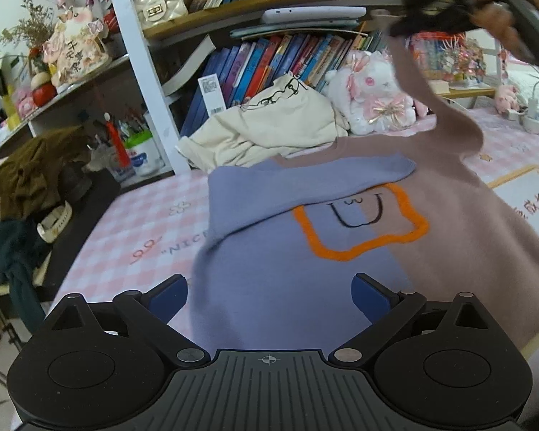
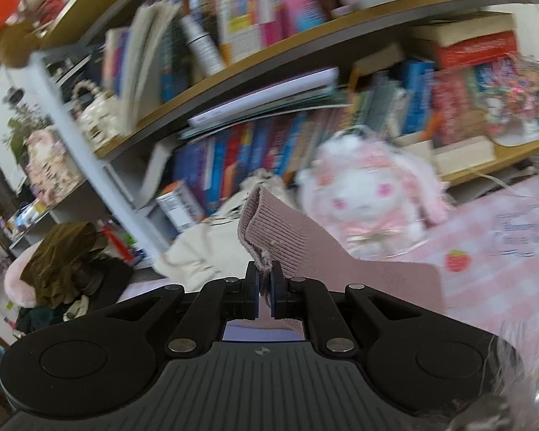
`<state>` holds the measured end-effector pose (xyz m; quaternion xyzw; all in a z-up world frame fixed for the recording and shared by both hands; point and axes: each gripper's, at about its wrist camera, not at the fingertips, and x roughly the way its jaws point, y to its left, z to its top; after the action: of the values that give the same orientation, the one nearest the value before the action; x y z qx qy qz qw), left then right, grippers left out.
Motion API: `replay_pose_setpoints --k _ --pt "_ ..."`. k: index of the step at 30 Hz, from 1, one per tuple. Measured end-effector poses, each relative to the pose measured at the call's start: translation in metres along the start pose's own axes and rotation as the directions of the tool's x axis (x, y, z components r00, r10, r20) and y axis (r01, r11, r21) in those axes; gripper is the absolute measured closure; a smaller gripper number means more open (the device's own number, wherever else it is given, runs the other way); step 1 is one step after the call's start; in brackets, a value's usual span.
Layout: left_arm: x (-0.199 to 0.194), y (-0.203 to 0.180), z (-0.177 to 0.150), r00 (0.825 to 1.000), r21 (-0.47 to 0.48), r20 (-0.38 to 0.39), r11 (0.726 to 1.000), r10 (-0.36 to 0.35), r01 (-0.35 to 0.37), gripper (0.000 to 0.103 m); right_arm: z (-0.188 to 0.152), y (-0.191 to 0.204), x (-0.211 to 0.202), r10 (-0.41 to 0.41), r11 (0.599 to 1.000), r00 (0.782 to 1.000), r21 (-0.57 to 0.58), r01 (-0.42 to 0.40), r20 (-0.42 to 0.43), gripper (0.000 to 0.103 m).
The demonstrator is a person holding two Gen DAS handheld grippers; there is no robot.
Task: Fold clothes
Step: 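Lift the mauve sleeve with the right gripper and carry it across the chest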
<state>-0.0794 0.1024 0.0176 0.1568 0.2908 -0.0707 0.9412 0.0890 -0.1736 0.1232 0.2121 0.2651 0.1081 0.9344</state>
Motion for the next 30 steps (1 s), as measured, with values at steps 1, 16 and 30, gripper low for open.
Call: replay_pose_setpoints --k 1,16,30 --pt "-0.001 0.005 -0.002 1.0 0.003 0.003 1.0 -0.004 0.004 0.004 -0.002 0.01 0.005 0.006 1.0 1.0 -0.003 -0.006 -0.004 0.097" --pt "-0.016 0.063 -0.034 0.998 -0.042 -0.028 0.998 0.055 -0.056 0.004 -0.055 0.109 0.088 0.057 0.995 0.987 -0.071 -0.068 -0.148 0.097" --pt "-0.018 0.08 -0.044 0.997 -0.067 -0.049 0.995 0.068 -0.071 0.003 -0.086 0.111 0.113 0.049 0.995 0.97 -0.068 -0.067 -0.238 0.067"
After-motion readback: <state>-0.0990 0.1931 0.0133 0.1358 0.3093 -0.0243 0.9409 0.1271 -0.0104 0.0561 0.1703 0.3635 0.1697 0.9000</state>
